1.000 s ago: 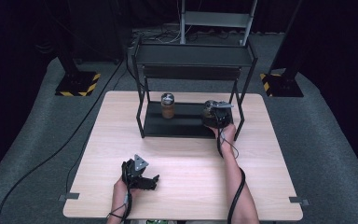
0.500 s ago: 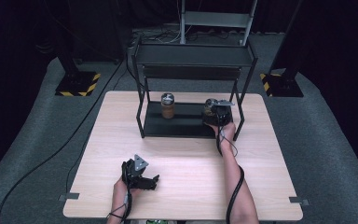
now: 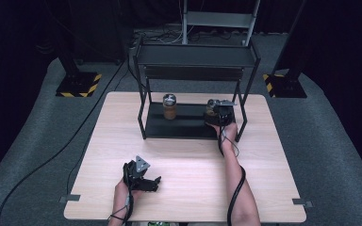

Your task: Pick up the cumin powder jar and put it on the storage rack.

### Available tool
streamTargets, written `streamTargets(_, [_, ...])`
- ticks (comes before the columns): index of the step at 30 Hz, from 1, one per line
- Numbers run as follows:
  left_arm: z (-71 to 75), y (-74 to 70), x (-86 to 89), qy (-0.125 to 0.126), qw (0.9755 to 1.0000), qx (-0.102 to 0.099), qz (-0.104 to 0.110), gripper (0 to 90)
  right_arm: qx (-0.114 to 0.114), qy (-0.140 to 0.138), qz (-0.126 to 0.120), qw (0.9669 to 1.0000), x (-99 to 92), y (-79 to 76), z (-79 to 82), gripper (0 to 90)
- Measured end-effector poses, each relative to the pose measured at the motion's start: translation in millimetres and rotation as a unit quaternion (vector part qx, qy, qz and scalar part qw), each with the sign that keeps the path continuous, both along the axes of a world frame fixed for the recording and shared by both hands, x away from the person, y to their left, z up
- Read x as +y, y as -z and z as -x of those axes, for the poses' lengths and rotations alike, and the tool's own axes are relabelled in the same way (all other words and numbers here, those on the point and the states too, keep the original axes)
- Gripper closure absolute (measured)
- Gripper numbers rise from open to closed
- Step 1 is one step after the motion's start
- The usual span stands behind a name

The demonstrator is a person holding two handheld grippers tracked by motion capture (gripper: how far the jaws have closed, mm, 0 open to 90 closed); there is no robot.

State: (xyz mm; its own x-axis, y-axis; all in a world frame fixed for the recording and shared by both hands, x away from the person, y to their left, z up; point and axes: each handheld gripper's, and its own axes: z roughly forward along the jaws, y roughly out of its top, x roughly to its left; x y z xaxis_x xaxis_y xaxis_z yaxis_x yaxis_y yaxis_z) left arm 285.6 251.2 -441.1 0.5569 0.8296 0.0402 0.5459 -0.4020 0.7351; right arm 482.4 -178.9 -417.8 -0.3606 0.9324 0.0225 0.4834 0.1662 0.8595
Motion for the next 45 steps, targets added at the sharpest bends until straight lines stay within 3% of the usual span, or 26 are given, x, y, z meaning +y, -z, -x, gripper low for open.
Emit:
streamTargets(18, [0.0, 0.0, 0.0, 0.0, 1.0, 0.0, 0.0, 1.1, 0.01, 0.005, 0.005, 0.9999, 5.9, 4.8, -8.7, 29.6])
streamTargets(34, [-0.2, -0.1, 0.1, 0.0, 1.0, 0.0, 0.0, 1.1, -0.002, 0.007, 0.016, 0.9998, 11.6, 9.4, -13.1, 29.5])
streamTargets(45, [0.0, 0.0, 0.0, 0.0, 1.0, 0.0, 0.0, 1.1, 0.003, 0.006, 0.02, 0.9998, 12.6, 7.2, -18.1, 29.5])
